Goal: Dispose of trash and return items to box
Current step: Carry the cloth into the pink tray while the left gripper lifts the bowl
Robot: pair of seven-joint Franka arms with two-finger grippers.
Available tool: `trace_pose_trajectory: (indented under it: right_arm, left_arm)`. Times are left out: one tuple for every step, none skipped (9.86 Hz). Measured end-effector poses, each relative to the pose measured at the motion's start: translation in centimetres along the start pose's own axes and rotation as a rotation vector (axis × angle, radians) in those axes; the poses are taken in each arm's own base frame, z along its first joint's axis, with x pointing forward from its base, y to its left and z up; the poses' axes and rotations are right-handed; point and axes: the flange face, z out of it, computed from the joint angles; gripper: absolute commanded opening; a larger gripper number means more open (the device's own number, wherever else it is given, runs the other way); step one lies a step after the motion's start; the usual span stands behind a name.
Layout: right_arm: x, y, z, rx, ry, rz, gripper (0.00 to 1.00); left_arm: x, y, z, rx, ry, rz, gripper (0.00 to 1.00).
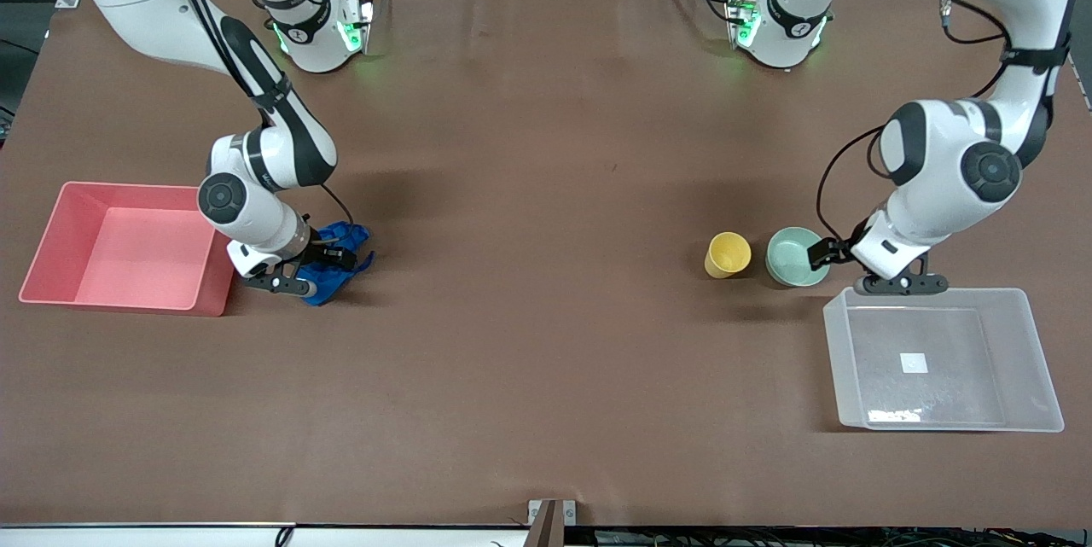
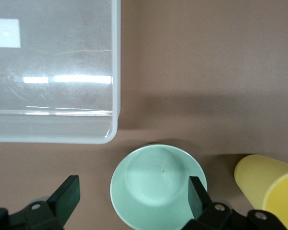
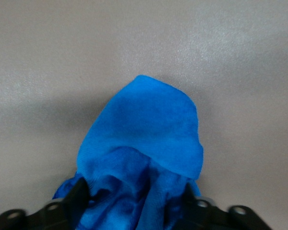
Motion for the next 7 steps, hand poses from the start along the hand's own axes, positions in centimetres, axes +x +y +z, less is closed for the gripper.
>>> trace_pose_trajectory:
  right_arm:
    - [0.0, 0.0, 0.0, 0.0, 0.0, 0.002, 0.01]
    - [0.0, 0.1, 0.0, 0.0, 0.0, 0.011, 0.01]
    - [0.1, 0.1, -0.1, 0.001, 0.003, 0.023, 0.01]
    - [0.4, 0.0, -0.4, 0.002, 0.007, 0.037, 0.01]
    - [0.7, -0.1, -0.9, -0.004, -0.006, 0.046, 0.01]
    - [1.3, -0.4, -2.2, -0.02, -0.045, 0.045, 0.01]
    - [2.1, -1.2, -5.2, -0.043, -0.095, 0.042, 0.01]
  left_arm:
    - [-0.1, -0.1, 1.5, 0.0, -0.015, 0.002, 0.98]
    - [-0.2, -0.1, 2.9, -0.001, -0.032, 0.002, 0.98]
    - [-0.4, -0.2, 4.2, -0.001, -0.048, 0.002, 0.96]
    - [-0.6, -0.2, 5.4, -0.001, -0.062, 0.004, 0.93]
    - [-0.7, -0.2, 6.4, -0.002, -0.071, 0.011, 0.77]
    - [-0.8, -0.3, 7.1, -0.002, -0.072, 0.016, 0.37]
    - [-0.8, -0.6, 7.7, -0.003, -0.07, 0.014, 0.16]
